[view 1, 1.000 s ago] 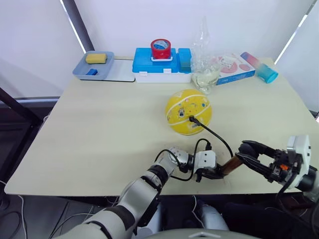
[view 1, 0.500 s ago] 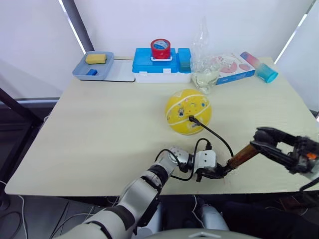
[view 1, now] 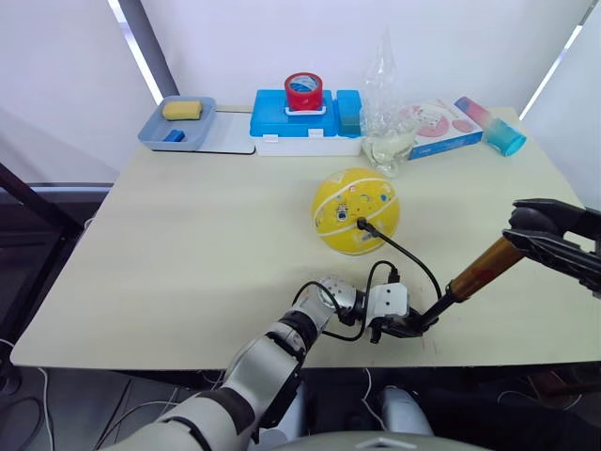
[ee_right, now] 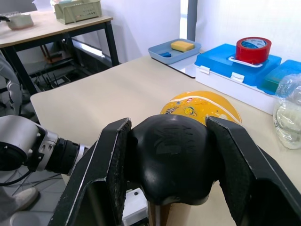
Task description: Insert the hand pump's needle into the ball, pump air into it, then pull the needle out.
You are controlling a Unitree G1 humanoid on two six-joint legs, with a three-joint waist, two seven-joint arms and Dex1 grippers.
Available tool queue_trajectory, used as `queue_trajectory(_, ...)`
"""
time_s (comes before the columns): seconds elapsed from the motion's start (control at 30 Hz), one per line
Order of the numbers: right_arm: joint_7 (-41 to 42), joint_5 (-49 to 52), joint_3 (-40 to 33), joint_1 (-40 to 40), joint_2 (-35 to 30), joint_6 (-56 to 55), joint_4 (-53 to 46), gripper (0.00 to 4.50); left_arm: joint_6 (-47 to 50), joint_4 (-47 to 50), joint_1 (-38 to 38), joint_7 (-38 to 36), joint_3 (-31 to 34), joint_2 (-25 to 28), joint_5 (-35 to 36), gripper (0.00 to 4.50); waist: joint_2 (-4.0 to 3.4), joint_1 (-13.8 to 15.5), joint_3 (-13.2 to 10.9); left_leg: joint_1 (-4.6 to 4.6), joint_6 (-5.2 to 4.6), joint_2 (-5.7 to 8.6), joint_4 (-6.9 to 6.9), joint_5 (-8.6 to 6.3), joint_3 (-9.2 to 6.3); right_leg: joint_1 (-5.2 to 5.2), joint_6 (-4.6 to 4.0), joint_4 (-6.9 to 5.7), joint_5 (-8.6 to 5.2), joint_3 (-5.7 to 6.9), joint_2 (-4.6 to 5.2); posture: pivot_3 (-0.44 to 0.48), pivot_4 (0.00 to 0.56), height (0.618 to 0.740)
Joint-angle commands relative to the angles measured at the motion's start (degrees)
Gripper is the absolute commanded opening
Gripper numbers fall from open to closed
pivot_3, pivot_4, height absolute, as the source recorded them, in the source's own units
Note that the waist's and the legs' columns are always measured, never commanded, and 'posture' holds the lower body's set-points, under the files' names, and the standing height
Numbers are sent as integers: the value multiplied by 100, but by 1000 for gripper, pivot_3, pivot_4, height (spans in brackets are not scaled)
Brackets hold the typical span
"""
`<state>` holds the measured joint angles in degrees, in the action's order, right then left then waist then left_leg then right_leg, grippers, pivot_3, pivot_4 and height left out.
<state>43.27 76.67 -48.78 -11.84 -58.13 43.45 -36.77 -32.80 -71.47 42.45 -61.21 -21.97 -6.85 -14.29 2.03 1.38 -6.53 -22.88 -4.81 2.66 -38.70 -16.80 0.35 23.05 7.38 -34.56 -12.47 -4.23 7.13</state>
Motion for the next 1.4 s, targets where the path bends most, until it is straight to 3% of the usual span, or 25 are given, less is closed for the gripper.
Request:
queue_trajectory(0.03, 110, -916, 196, -203, 204, -312, -33, 2015, 85, -193, -112, -134, -181, 40, -243, 1107, 11, -1, 6, 2, -1, 0, 0, -1, 1, -1, 0, 2, 5, 22, 14, 0, 150, 737)
queue_trajectory(0.33, 511, -2921, 2260, -659, 1159, -1545, 338, 2015, 69, -166, -93, -121, -156, 40, -218, 1107, 25, -40, 22, 5, 3, 4, -16, 1, -35, -9, 0, -2, 5, 0, -14, 0, 150, 737)
queue_trajectory(0.53, 672, -3732, 2898, -784, 1503, -2224, 830, 2015, 73, -150, -94, -126, -144, 44, -205, 1107, 13, -50, 20, 4, 16, 11, -20, 7, -74, -18, 1, 6, 3, -169, -122, 0, 150, 737)
queue_trajectory(0.63, 682, -3630, 2770, -749, 1546, -2291, 765, 2015, 72, -146, -96, -126, -142, 47, -203, 1107, 11, -50, 21, 6, 18, 16, -20, 5, -75, -17, 2, 5, 3, -195, -141, 0, 150, 737)
queue_trajectory(0.9, 543, -1998, 1108, -528, 853, -1438, 29, 2015, 76, -148, -94, -135, -150, 68, -210, 1107, -25, -51, 10, 0, 19, 27, -20, -1, -86, 1, -5, 1, 1, -266, -216, 0, 150, 737)
queue_trajectory(1.13, 339, -585, -228, -52, 19, -526, 238, 2015, 66, -157, -86, -162, -163, 71, -220, 1107, -25, -59, 8, -5, 23, 30, -20, -7, -83, -1, -4, 3, 1, -305, -224, 0, 150, 737)
queue_trajectory(1.3, 278, -337, -367, 119, -232, -127, 206, 2015, 51, -159, -95, -175, -166, 102, -224, 1107, -22, -65, 5, -20, 26, 23, -20, -5, -103, -5, 0, 24, -1, -377, -265, 0, 150, 737)
queue_trajectory(1.4, 126, -404, -71, 197, -117, -109, 100, 2015, 61, -159, -100, -158, -158, 111, -222, 1107, -28, -68, 9, -36, 27, 19, -20, -2, -110, -5, 4, 39, -2, -390, -273, 0, 150, 737)
